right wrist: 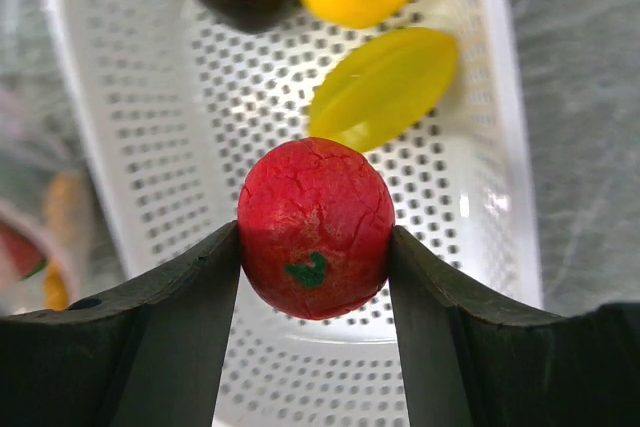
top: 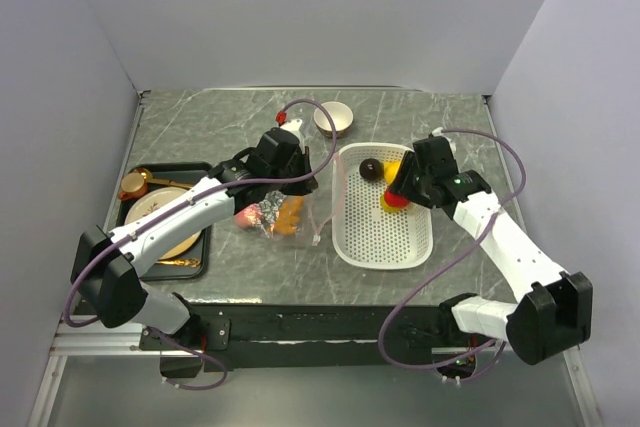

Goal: Place the food in the zip-top bag and seal the zipper
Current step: Pick up the fake fruit from the bin, then place the fake fruit in the zipper food storage bag.

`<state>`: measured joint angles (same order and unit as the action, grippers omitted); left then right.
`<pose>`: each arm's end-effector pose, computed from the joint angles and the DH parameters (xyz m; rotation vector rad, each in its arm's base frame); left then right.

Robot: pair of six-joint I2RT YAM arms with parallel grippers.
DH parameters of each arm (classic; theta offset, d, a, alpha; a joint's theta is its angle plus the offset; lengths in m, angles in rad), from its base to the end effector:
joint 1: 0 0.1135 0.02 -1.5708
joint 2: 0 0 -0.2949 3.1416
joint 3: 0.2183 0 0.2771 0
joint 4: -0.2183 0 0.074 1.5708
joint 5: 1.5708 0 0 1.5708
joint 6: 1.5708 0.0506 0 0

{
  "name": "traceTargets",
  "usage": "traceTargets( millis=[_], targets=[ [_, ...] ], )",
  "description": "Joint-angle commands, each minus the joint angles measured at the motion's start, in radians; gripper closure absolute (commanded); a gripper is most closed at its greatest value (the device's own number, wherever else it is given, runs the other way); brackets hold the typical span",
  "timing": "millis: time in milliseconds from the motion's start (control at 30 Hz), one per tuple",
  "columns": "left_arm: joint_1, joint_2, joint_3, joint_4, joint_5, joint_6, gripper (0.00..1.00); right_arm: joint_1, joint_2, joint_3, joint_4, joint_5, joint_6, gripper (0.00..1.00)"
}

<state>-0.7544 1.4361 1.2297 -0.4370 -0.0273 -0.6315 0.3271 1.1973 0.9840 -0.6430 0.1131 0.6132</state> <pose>0.2612 -0.2436 0.3343 0.1264 2.3111 -0.7150 0.2584 0.0816 0.2956 0.3989 2.4079 0.2895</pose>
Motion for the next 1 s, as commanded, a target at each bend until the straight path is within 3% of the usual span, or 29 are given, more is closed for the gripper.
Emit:
traceTargets(
  millis=[0,200,367,567,867,967],
  targets=[
    [-0.003,-0.017,-0.004,0.024,0.010,0.000,0.99,-0.003,-0.030,0.012,0.093,-0.153,0.051,0.68],
    [-0.003,-0.013,-0.001,0.026,0.013,0.000,0.99,0.007,-0.077,-0.024,0.261,-0.321,0.144,0.68],
    [-0.003,-0.016,-0.006,0.024,0.007,-0.004,0.99,0.093,-0.091,-0.021,0.353,-0.343,0.191,0.65],
    [-0.005,-0.028,-0.015,0.037,0.000,-0.013,0.99,0.193,-0.016,0.045,0.341,-0.317,0.166,0.64],
    [-0.003,-0.040,-0.010,0.029,-0.006,-0.011,0.99,0.231,0.071,0.088,0.329,-0.300,0.148,0.62],
    [-0.003,-0.046,-0.013,0.032,-0.007,-0.011,0.99,0.244,0.090,0.099,0.325,-0.297,0.129,0.58]
  ],
)
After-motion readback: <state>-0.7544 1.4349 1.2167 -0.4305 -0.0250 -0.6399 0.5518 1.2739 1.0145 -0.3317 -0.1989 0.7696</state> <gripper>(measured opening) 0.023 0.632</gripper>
